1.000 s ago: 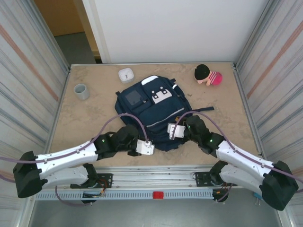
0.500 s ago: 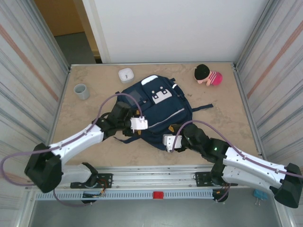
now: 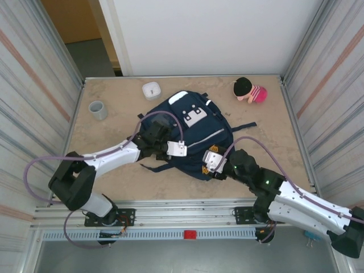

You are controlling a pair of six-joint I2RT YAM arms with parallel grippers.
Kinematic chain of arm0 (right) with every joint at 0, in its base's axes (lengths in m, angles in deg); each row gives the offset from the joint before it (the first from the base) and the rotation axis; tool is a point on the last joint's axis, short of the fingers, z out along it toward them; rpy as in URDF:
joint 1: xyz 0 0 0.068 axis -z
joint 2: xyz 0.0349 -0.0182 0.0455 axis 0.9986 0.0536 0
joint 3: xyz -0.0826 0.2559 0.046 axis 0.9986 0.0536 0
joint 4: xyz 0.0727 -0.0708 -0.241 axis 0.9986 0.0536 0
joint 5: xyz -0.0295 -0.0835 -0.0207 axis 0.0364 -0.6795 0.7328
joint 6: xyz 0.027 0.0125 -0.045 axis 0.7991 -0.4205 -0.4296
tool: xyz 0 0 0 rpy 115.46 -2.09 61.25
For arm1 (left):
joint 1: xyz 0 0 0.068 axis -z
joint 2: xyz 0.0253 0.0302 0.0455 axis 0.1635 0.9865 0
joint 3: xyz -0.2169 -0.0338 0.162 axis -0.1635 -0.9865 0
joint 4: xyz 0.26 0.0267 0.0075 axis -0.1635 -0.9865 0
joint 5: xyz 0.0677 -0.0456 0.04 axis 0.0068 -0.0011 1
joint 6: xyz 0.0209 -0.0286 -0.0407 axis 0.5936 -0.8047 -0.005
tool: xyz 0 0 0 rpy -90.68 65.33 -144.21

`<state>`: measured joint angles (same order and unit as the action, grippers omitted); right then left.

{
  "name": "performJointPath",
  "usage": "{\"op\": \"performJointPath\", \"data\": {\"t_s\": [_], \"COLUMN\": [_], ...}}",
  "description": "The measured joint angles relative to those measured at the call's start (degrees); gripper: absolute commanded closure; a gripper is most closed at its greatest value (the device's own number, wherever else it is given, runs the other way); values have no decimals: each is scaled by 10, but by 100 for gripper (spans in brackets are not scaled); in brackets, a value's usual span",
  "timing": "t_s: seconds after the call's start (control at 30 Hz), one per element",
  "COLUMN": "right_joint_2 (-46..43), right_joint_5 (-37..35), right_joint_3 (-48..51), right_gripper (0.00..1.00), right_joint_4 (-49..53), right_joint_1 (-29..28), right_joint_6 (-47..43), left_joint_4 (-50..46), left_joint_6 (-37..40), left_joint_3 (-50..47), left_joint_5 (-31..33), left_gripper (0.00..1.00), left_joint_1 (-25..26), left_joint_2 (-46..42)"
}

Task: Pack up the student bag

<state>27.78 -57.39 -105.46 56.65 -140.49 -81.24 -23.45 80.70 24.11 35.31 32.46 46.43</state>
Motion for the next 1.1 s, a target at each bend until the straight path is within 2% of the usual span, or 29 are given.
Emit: {"op": "performJointPath", "data": {"t_s": [0.27,0.4,0.47,0.63,0.8,0.97,1.1], "right_joint_2": [-42,-37,-20,35,75,94,94], "right_joint_5": [26,90,143,278,327,353,313], "right_joint_3": [-63,-96,-109,-117,-143,-150,-151], "right_gripper": [24,18,17,16,13,16,17], "right_joint_4": [123,206,245,292,348,370,371], "right_joint_1": [110,188,236,320,353,353,304], "right_joint_6": [381,544,608,695,734,781,849], "left_joint_4": [-8,-17,-28,-58,-85,-96,-94], "left_joint_6": [-200,-300,-349,-450,-550,-625,-657], "left_joint_3": [-66,-66,-60,-32,-16,-16,-16], "left_joint_5": [60,90,105,123,132,138,148], "left_gripper": [100,100,100,100,100,100,100], "left_joint_1": [103,121,126,129,139,151,154], "left_joint_2": [-112,-123,-123,-122,-117,-114,-109]}}
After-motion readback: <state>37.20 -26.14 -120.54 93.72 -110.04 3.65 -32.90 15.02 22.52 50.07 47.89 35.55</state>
